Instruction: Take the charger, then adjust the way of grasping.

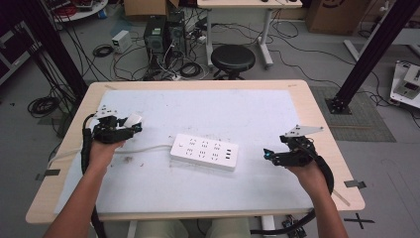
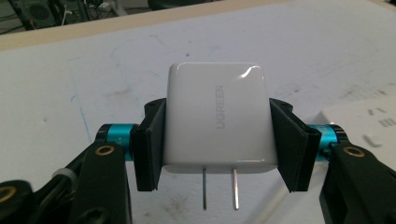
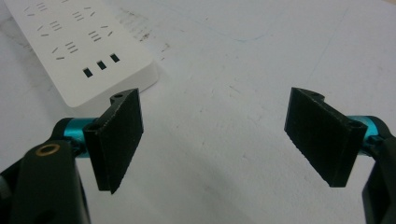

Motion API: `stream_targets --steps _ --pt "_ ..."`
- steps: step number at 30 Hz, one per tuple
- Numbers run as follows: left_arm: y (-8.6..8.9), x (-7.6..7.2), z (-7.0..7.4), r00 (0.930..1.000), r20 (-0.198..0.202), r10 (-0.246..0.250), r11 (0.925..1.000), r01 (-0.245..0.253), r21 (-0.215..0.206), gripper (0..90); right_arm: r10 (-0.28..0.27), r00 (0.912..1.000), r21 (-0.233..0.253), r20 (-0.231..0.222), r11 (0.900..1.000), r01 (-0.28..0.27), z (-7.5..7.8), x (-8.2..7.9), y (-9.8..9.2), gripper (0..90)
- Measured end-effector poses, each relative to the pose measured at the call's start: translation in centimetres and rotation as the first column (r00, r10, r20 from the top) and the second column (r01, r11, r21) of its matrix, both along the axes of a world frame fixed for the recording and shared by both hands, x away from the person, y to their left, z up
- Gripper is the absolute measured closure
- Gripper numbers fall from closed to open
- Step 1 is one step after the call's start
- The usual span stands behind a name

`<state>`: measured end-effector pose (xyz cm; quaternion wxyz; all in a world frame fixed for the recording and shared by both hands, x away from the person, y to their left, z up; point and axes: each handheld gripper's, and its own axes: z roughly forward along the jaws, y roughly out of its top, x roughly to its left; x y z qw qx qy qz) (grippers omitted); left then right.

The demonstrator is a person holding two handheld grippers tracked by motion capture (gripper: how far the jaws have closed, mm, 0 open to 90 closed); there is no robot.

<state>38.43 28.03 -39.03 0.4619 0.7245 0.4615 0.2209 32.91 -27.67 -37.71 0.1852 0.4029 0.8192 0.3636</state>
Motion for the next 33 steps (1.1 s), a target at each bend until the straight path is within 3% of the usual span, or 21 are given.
stream_targets --steps 7,16,25,33 --pt "-0.9 -2.3 1.5 0.9970 0.038 -0.067 0.9975 0.068 -0.019 42.5 0.015 0.9999 0.014 -0.001 1.000 -0.015 0.1 -0.3 0.1 19.9" --pt "-2.0 -4.2 2.6 0.9821 0.093 -0.164 0.9861 0.166 -0.012 42.5 0.029 0.9996 0.021 -0.004 0.999 -0.029 0.3 -0.4 0.6 19.9" --pt "-3.7 -5.2 3.0 0.9565 0.124 -0.264 0.9642 0.265 0.011 42.5 0.054 0.9986 0.031 -0.002 0.998 -0.053 1.1 -0.5 1.3 19.8" --pt "-5.6 -6.2 2.9 0.9159 0.135 -0.378 0.9258 0.375 0.050 42.5 0.134 0.9891 0.010 -0.061 0.991 -0.134 1.0 0.3 2.8 19.9"
